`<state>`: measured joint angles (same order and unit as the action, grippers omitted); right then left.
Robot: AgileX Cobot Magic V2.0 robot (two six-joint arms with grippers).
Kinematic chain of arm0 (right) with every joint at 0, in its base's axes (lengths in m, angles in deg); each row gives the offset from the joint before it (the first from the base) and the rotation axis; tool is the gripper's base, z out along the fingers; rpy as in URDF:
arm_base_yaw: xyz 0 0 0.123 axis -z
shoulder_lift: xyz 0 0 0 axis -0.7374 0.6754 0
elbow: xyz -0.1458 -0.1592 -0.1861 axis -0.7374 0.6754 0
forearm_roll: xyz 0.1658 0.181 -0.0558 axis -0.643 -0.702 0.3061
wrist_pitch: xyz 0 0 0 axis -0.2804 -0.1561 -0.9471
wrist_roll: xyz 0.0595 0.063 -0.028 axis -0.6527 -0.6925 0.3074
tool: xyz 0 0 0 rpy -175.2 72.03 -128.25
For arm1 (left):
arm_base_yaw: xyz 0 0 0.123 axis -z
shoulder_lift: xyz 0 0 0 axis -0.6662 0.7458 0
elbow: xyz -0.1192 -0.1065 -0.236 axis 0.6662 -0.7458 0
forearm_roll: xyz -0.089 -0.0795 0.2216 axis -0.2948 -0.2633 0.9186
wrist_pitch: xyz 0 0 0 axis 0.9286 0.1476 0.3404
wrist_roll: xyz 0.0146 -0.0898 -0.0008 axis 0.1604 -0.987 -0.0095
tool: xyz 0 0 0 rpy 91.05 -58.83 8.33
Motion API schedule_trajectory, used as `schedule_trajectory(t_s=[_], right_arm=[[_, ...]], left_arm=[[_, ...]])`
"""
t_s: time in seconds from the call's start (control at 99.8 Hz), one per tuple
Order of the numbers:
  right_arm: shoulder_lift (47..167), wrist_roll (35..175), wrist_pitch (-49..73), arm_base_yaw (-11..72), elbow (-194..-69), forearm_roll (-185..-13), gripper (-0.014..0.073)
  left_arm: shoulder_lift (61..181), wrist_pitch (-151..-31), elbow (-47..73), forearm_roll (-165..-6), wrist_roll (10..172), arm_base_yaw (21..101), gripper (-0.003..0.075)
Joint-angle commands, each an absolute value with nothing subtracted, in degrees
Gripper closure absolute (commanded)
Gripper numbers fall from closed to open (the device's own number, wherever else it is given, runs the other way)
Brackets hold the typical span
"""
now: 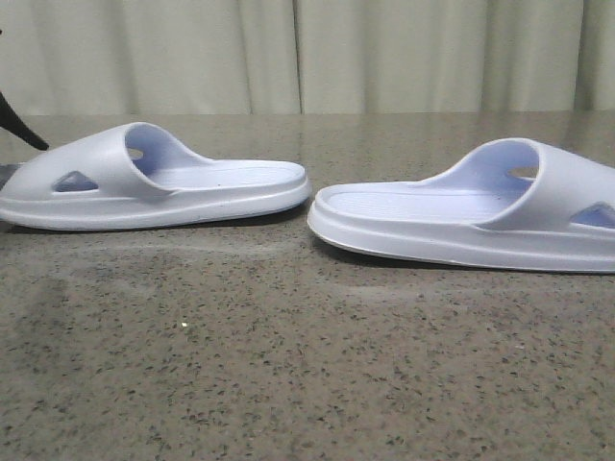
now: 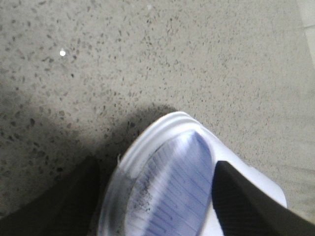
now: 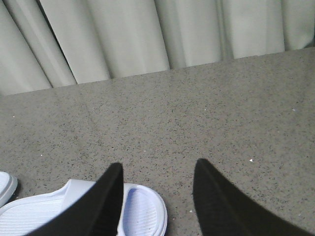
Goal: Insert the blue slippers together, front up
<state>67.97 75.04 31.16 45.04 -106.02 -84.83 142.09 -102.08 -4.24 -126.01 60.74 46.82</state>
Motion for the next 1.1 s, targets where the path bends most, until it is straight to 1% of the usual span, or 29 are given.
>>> schedule_trajectory(t_s=[0.0,0.281,0.521,0.782,1.092], right_arm=[[69.0,75.4,26.2,45.4,-107.8,-84.6,0.0312],[69.0,75.4,26.2,45.4,-107.8,-84.6,0.0312],[69.0,75.4,25.4,45.4,-107.8,-84.6,0.0312],[69.0,75.4,25.7,45.4,-107.8,-84.6,0.0312],[69.0,75.4,28.7,45.4,-107.8,-84.2,0.0312]], left_arm=[[141.4,-105.1,-3.3,-127.1,61.4,47.0,0.0386],[141.4,-104.8,-3.3,-127.2,63.6,47.0,0.0705],[141.4,-105.0,-3.3,-129.5,70.0,47.0,0.0703],[138.9,-108.7,-3.3,-146.4,85.1,47.0,0.0703],[132.2,-111.5,-3.3,-158.8,93.0,47.0,0.0703]])
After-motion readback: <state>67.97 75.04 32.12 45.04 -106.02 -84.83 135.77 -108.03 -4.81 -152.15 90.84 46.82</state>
